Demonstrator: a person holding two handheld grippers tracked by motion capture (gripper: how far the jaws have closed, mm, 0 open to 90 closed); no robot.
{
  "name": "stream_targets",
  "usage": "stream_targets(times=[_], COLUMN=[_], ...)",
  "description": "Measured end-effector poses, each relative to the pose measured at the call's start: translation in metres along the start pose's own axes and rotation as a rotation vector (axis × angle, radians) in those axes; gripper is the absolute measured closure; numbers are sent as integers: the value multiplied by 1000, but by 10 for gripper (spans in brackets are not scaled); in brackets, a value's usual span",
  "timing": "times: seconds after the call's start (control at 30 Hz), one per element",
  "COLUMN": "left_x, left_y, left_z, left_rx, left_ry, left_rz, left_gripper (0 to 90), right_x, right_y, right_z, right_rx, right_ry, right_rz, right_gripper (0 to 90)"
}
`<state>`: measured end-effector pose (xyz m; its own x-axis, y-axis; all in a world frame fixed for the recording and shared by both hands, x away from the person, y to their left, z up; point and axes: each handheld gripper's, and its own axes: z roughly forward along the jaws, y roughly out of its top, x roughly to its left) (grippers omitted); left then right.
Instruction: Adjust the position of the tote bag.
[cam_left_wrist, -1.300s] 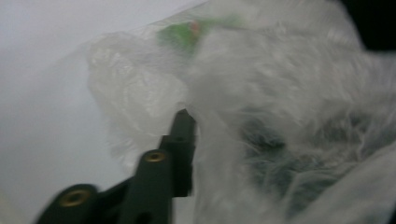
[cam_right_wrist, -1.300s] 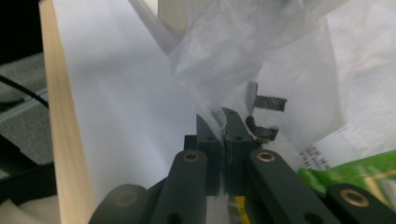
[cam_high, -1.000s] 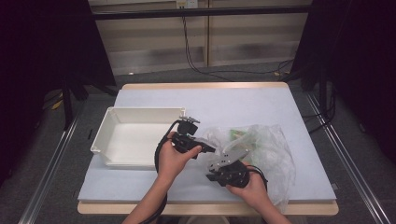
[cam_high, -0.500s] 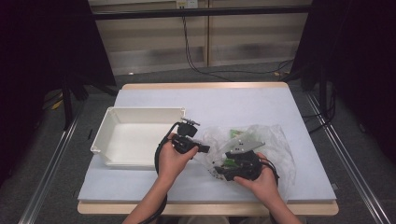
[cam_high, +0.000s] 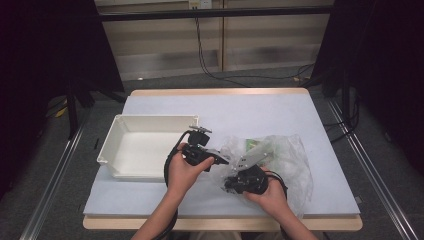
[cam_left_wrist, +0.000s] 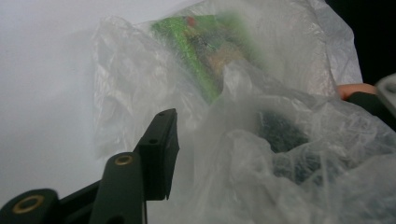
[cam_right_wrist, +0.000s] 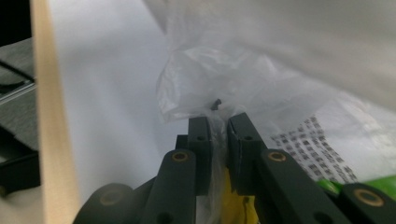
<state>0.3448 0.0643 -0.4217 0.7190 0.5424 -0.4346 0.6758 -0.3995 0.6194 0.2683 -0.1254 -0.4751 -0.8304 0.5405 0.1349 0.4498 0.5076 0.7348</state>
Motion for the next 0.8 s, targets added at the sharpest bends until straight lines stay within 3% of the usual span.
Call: stream_targets(times=[0.07,0.13,0.23,0.33,0.5,0.63,0.73,0.8], left_x=[1,3,7,11,13,14,15,15], left_y=[-1,-4,-6,-7,-8,-10,-11,-11], left_z=[4,6,6,6,7,9,9,8], left_rx=[24,46,94,99,110,123,122,116], left_ry=[31,37,75,83,102,126,109,94], left_rz=[2,7,31,14,16,16,12,4], left_gripper=[511,687,859,888,894,894,893,889], right_x=[5,10,10,5,-6,-12,-11,-11], right_y=[0,0,0,-1,-2,0,4,8], right_z=[-1,-3,-10,-22,-38,-41,-38,-34], right_rx=[4,6,-7,-20,-32,-61,-103,-100], right_ry=[7,7,-16,-42,-57,-62,-53,-52], right_rz=[-13,-18,-8,23,36,67,64,66], right_gripper=[804,717,548,406,338,339,483,606])
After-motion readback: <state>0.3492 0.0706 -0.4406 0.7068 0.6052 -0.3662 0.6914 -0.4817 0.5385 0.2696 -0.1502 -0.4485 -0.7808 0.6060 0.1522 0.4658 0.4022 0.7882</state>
